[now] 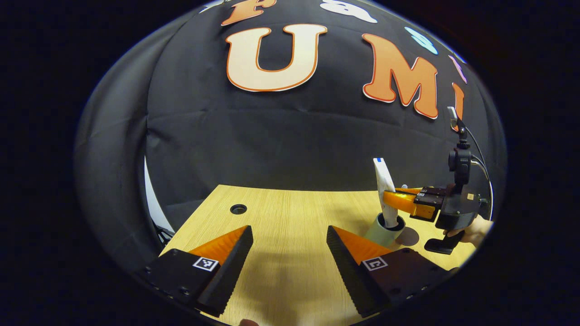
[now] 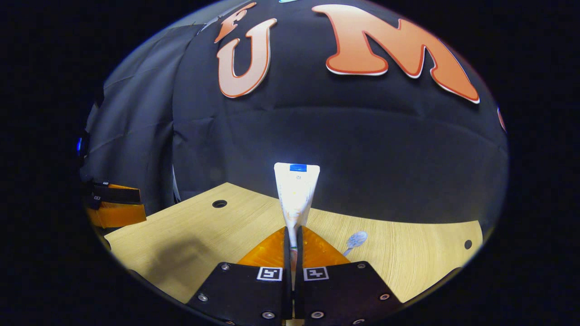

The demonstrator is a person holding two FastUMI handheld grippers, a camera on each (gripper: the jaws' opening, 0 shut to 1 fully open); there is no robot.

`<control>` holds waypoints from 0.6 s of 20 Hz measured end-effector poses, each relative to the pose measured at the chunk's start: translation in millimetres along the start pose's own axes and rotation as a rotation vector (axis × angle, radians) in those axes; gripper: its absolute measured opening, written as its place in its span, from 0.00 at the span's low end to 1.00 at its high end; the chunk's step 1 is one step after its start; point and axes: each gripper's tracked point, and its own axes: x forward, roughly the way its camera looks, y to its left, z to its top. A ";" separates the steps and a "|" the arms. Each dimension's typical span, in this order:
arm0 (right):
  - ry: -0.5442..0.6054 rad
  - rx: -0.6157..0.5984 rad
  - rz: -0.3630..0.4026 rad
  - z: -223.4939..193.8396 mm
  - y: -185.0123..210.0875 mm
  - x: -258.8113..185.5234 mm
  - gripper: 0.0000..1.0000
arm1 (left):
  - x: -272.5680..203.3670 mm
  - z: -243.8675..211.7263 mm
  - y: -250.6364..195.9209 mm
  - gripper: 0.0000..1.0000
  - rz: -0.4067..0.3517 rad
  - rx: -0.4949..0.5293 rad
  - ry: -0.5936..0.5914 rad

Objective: Put the toothbrush and toothpaste on the desktop into the cup, then pick up the cup and place it on the coaster on the desktop.

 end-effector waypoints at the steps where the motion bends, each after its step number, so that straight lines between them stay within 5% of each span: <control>1: 0.007 -0.002 -0.003 -4.7 -0.9 0.4 0.03 | 0.6 0.3 0.8 0.99 0.003 -0.001 0.003; 8: 0.041 -0.007 -0.022 -30.0 -2.7 -1.7 0.03 | 1.8 -5.2 6.6 0.99 0.020 0.009 0.022; 12: 0.037 -0.024 -0.033 -27.8 -3.8 -12.0 0.12 | 1.5 -6.3 2.1 0.99 0.011 0.005 0.023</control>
